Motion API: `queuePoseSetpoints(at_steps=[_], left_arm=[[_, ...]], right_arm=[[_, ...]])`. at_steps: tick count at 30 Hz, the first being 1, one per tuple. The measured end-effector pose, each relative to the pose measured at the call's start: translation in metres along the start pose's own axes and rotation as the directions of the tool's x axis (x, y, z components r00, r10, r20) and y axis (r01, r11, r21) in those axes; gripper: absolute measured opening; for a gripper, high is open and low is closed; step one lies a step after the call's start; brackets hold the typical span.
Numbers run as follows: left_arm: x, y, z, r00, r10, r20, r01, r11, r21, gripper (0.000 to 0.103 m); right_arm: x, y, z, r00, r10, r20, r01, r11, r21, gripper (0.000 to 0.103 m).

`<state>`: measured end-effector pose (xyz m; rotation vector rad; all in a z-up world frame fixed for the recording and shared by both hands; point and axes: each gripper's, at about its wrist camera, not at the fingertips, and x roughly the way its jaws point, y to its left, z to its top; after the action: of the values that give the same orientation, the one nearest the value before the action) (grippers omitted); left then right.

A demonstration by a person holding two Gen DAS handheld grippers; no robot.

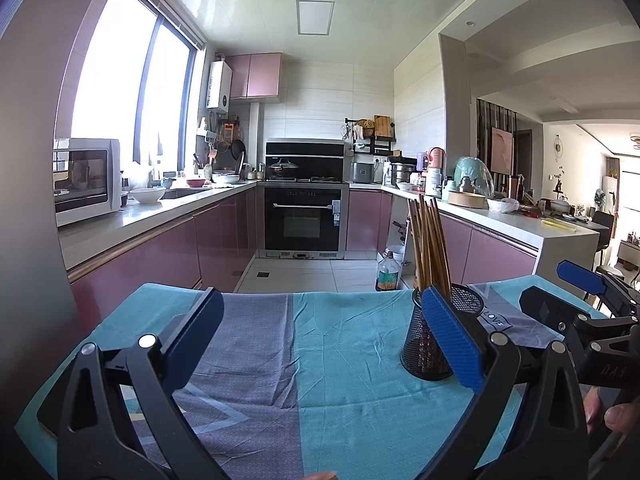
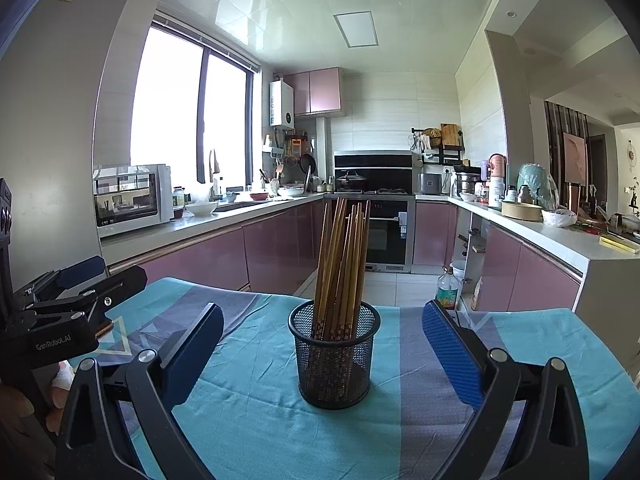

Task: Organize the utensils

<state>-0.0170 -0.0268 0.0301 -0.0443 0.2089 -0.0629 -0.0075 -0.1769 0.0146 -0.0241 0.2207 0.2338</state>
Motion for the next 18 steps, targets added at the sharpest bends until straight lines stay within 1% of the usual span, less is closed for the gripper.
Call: queuePoseSetpoints(at_steps=[18], left_arm=[[0.0006, -0.0006, 0.0000, 1.000, 0.001, 0.001, -0.001, 1.000, 0.002, 0.098]], right_arm=[[0.0029, 0.0003, 0.0007, 1.000, 0.003, -0.004, -0.003, 1.000, 0.009, 0.096]])
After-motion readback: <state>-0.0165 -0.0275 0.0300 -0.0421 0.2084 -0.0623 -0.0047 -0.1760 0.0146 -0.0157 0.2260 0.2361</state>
